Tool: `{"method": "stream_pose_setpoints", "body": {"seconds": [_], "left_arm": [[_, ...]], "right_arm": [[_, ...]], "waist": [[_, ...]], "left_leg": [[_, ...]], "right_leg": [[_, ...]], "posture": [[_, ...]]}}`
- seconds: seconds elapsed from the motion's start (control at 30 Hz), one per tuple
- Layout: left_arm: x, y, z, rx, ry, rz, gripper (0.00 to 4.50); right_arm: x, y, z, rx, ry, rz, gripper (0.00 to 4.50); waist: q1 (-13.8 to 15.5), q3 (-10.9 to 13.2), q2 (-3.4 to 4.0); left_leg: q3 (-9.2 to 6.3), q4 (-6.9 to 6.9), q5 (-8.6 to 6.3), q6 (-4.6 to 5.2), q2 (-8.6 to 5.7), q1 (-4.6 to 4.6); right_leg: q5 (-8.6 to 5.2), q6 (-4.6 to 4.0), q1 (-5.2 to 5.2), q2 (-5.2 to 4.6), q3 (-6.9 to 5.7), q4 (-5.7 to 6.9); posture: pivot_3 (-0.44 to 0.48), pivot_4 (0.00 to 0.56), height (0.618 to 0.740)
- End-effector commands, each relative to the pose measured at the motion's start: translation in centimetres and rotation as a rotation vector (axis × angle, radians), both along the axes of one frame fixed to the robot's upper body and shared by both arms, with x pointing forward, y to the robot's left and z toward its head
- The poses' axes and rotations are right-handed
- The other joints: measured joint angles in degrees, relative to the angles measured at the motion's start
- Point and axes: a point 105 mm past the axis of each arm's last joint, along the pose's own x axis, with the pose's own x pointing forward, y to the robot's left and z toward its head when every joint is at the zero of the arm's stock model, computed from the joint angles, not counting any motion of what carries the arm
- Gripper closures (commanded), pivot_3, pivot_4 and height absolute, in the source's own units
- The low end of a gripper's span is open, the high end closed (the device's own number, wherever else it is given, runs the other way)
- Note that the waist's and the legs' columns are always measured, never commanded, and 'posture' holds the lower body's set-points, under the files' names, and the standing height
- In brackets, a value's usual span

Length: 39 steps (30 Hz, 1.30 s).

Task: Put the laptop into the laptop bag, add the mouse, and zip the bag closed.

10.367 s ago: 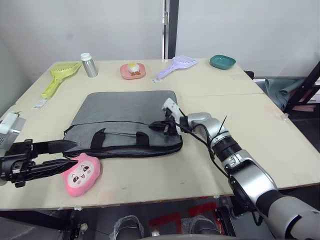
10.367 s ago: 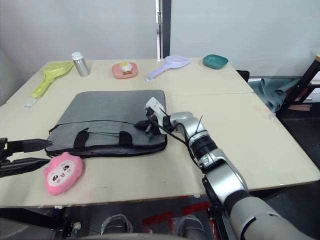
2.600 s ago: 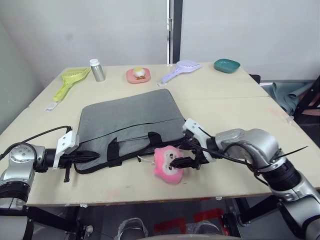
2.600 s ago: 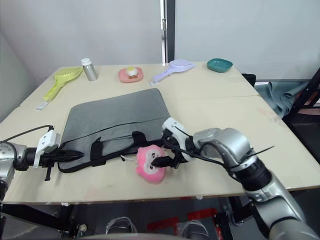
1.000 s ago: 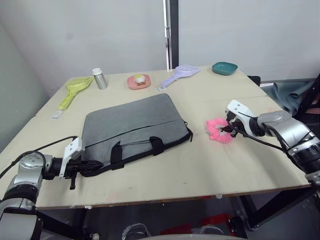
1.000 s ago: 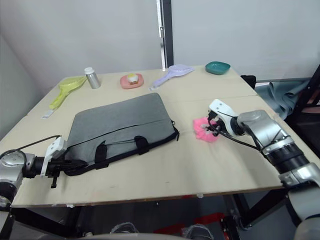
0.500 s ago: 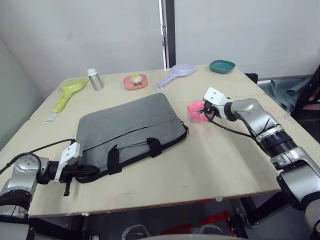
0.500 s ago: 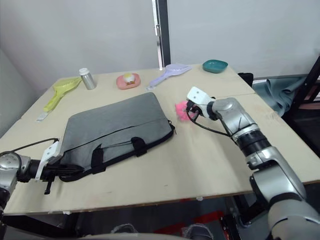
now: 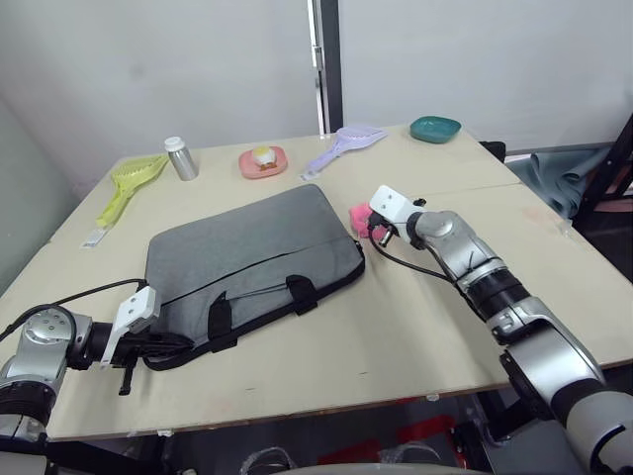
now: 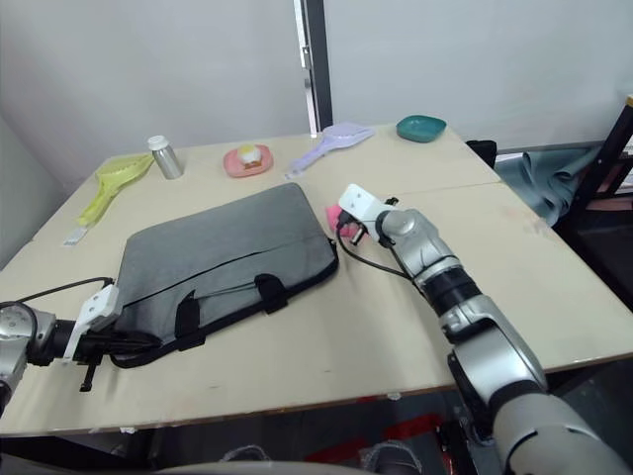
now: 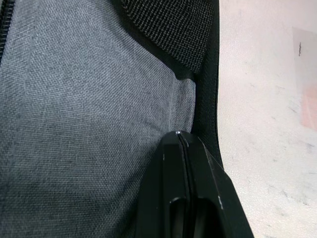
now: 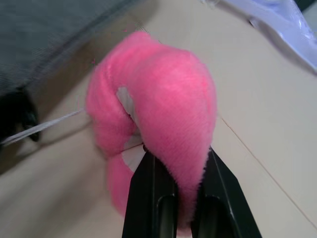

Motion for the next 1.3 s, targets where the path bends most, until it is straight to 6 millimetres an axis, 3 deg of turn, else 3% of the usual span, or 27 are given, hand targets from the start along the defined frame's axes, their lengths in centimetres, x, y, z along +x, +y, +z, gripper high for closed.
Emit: {"method": "stream_pose_setpoints", "body": {"seconds": [0.03,0.2,0.3,0.37,0.5,0.6,0.63,0.67,0.77,0.87,0.93,1.03,1.1,1.2,1.3], "left_arm": [[-5.5,-1.3,-6.2,0.045,0.332,-0.069,4.50],[-5.5,-1.3,-6.1,0.035,0.331,-0.053,4.50],[-5.1,-1.3,-5.9,0.022,0.307,-0.027,4.50],[-4.4,-1.4,-5.5,0.011,0.280,-0.005,4.50],[-2.2,-1.3,-3.8,-0.030,0.195,0.064,4.50],[-1.3,-1.3,-1.4,-0.026,0.085,0.034,4.50],[-1.0,-1.3,-0.6,-0.032,0.054,0.034,4.50],[-0.4,-1.4,0.4,-0.049,0.018,0.046,4.50],[0.9,-1.4,3.6,-0.115,-0.066,0.105,3.70],[0.9,-1.4,5.9,-0.142,-0.103,0.113,2.61],[0.8,-1.5,6.5,-0.143,-0.110,0.117,2.03],[0.6,0.1,11.2,-0.177,-0.221,0.202,0.89],[-0.3,1.0,13.1,-0.182,-0.209,0.245,0.13],[-2.1,2.7,14.8,-0.167,-0.139,0.321,0.06],[-3.7,5.9,15.8,-0.094,-0.133,0.452,0.06]], "right_arm": [[1.0,0.2,3.1,0.075,-0.069,-0.032,4.45],[-0.6,0.3,1.4,0.159,0.102,0.018,4.45],[-2.6,0.3,0.2,0.243,0.276,0.071,3.29],[-3.6,0.1,0.5,0.317,0.354,0.088,2.66],[-4.5,-1.5,3.5,0.467,0.426,0.098,1.28],[-4.7,-4.6,6.6,0.533,0.409,0.065,0.20],[-4.8,-5.4,7.1,0.541,0.405,0.053,0.04],[-5.0,-6.2,7.6,0.548,0.408,0.046,0.04],[-5.8,-8.1,9.0,0.565,0.407,0.038,0.00],[-7.1,-8.8,9.8,0.551,0.409,0.081,0.00],[-7.5,-8.9,10.0,0.547,0.409,0.090,0.00],[-9.5,-11.0,11.0,0.531,0.378,0.109,0.00],[-10.6,-11.9,11.3,0.524,0.372,0.114,0.00],[-11.9,-12.8,11.5,0.518,0.364,0.124,0.00],[-13.1,-14.0,11.5,0.506,0.347,0.115,0.00]], "waist": [[0.21,0.00,0.01],[0.60,-0.02,0.05],[0.76,-0.04,0.07],[0.82,-0.04,0.07],[1.36,0.04,0.00],[2.21,0.43,-0.33],[2.39,0.56,-0.46],[2.50,0.72,-0.61],[2.90,1.23,-1.40],[2.81,1.72,-1.95],[2.74,2.07,-2.39],[2.80,2.48,-2.94],[2.87,2.74,-3.25],[2.71,2.78,-3.26],[2.49,2.80,-3.23]], "left_leg": [[0.01,-0.02,0.00,0.00,0.00,-0.02],[0.20,-0.09,-0.17,0.05,0.00,-0.01],[0.28,-0.11,-0.29,0.08,0.00,0.01],[0.33,-0.11,-0.33,0.10,0.00,0.02],[0.38,-0.10,-0.33,0.10,0.00,0.02],[0.41,-0.06,-0.33,0.11,0.02,-0.03],[0.41,-0.05,-0.33,0.11,0.03,-0.05],[0.42,-0.05,-0.33,0.10,0.04,-0.06],[0.40,-0.07,-0.36,0.08,0.16,-0.13],[0.29,0.15,-0.38,0.12,0.21,-0.78],[0.18,0.44,-0.40,0.19,0.32,-1.15],[-0.01,0.96,-0.44,0.52,0.69,-1.51],[-0.40,1.42,-0.63,0.34,1.14,-1.91],[-0.48,1.45,-0.77,0.20,1.20,-1.91],[-0.44,1.43,-0.81,0.25,1.21,-1.83]], "right_leg": [[0.03,-0.05,-0.03,0.00,0.00,-0.01],[0.05,-0.08,-0.05,-0.01,0.10,-0.14],[0.02,-0.06,-0.04,-0.01,0.15,-0.20],[0.01,-0.06,-0.04,-0.01,0.18,-0.22],[0.02,-0.05,-0.08,-0.01,0.23,-0.22],[0.02,-0.06,-0.12,-0.02,0.23,-0.21],[0.02,-0.06,-0.14,-0.02,0.22,-0.22],[0.02,-0.07,-0.14,-0.01,0.22,-0.23],[0.00,-0.14,-0.27,0.11,0.13,-0.26],[0.07,-0.22,-0.67,0.16,0.02,-0.23],[0.14,-0.26,-1.02,0.26,-0.06,-0.15],[0.21,-0.36,-1.07,0.57,-0.24,-0.21],[0.26,-0.48,-1.10,0.93,-0.61,-0.24],[0.26,-0.48,-1.07,1.00,-0.70,-0.23],[0.11,-0.72,-1.04,1.00,-0.64,-0.19]], "posture": [[0.000,0.150,0.740],[0.000,0.150,0.740],[0.000,0.150,0.740],[0.000,0.150,0.740],[0.000,0.150,0.740],[0.000,0.150,0.740],[0.000,0.150,0.740],[0.000,0.150,0.740],[0.000,0.150,0.740],[0.000,0.150,0.740],[0.000,0.150,0.740],[0.000,0.150,0.740],[0.000,0.150,0.740],[0.000,0.150,0.740],[0.000,0.150,0.740]]}}
